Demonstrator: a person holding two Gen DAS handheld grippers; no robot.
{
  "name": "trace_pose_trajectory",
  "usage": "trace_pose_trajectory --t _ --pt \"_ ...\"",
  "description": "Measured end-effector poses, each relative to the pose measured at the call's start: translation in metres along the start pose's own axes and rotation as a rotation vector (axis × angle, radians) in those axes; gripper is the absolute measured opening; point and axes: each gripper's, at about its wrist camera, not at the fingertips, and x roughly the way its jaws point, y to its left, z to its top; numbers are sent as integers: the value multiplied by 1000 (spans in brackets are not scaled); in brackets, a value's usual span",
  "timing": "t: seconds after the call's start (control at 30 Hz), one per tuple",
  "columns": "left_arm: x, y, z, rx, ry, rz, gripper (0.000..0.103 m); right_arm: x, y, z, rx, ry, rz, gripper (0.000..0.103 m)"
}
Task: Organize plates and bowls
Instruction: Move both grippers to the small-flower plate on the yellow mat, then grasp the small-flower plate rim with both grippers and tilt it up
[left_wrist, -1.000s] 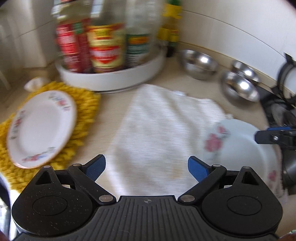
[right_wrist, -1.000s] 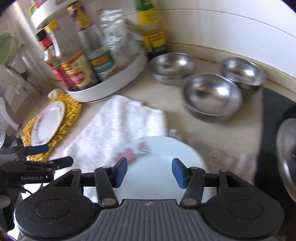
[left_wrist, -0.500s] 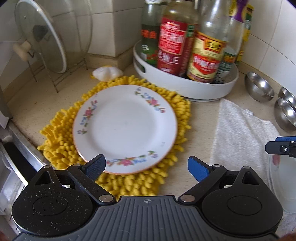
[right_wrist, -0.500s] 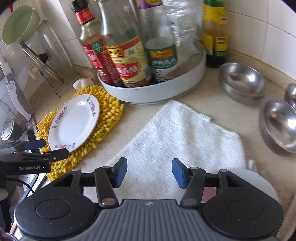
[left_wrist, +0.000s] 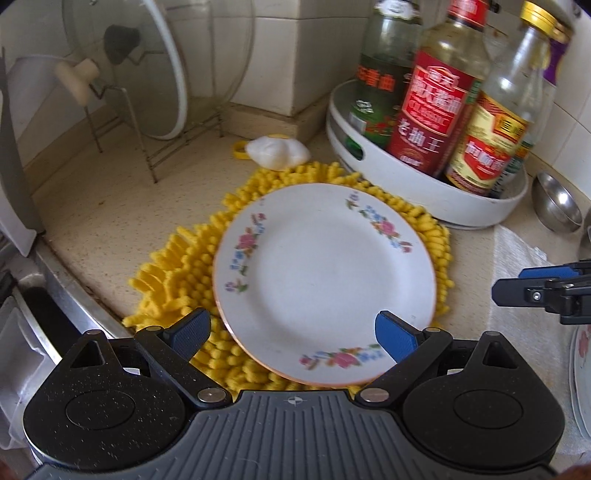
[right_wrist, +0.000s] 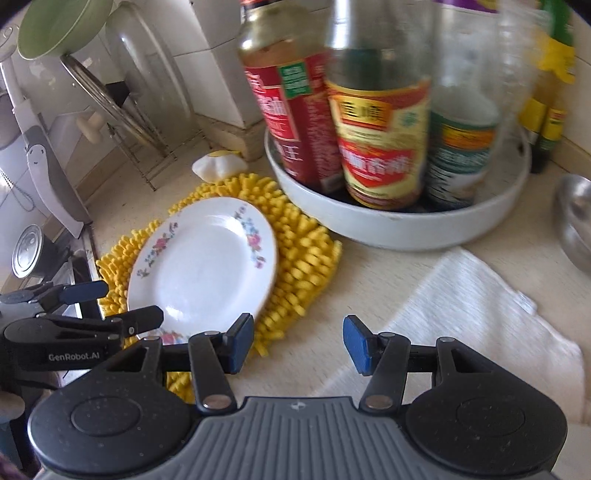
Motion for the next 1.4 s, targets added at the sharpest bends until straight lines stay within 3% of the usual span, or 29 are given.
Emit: trace_pose_trajectory --t 0.27,0.63,0.87,1.03,1.17,1.4 --pt "13 25 5 -48 18 12 98 37 10 20 -12 55 14 63" --pt "44 34 18 -41 70 -23 98 72 15 34 -23 102 65 63" --pt "58 31 23 -35 95 -68 100 73 20 37 -35 117 119 66" --pt "61 29 24 -12 90 -86 100 68 21 36 -64 121 87 59" --pt "61 33 24 -19 104 -103 98 38 26 43 -118 38 87 58" --pt "59 30 21 -10 98 -108 101 63 27 38 -119 104 72 59"
